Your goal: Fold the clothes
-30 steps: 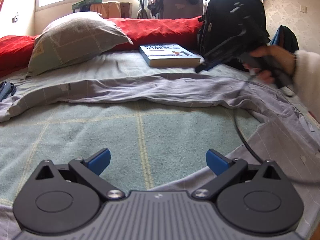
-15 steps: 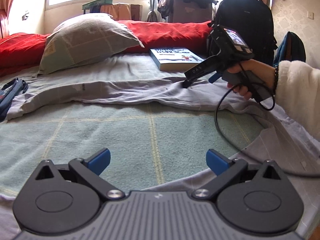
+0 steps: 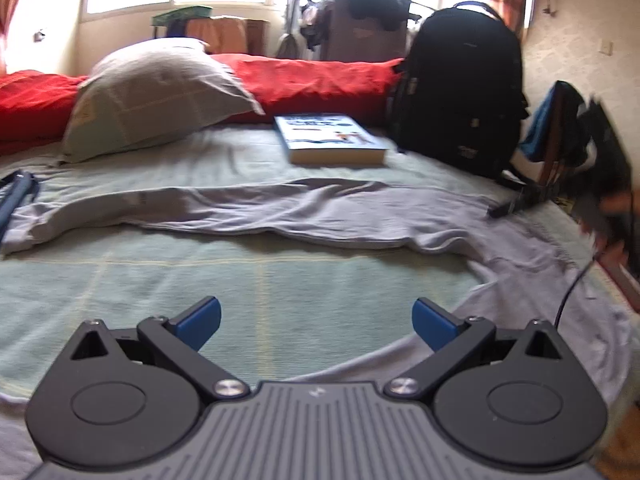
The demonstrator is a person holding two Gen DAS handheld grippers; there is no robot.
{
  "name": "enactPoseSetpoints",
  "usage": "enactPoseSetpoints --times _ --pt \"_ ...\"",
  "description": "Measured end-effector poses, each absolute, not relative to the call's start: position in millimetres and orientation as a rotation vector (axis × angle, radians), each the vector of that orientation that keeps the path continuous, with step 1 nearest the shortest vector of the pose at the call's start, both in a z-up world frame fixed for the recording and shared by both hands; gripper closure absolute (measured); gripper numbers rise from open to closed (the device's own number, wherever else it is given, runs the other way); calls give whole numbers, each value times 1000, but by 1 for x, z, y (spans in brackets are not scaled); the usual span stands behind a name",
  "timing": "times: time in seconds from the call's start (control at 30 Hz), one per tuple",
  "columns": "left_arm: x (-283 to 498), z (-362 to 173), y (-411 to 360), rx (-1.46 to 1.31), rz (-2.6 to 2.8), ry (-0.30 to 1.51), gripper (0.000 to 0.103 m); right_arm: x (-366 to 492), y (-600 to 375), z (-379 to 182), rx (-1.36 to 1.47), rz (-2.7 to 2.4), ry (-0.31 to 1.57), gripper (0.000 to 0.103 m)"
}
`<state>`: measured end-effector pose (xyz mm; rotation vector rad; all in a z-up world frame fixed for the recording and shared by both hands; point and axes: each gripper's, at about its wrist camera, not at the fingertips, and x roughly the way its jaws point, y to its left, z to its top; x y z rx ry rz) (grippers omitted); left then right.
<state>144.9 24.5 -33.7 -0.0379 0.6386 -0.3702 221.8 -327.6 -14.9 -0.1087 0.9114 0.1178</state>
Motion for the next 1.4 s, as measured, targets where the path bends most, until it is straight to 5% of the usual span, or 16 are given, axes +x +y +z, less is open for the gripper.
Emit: enactPoseSetpoints --times 0.13,0.43,0.7,0.97,1.4 --pt "139 -32 14 -29 -395 663 2 206 -304 -55 -163 121 934 0" --pt "126 -27 2 41 -408 676 2 169 -349 -11 -29 180 818 0" --pt "127 -42 0 58 -415 720 2 150 -411 -48 40 33 896 0" --pt "128 -58 -6 114 -389 746 2 111 -369 -24 12 124 809 0" --pt "97 -78 -9 197 -432 712 2 68 -340 -64 -11 99 851 0"
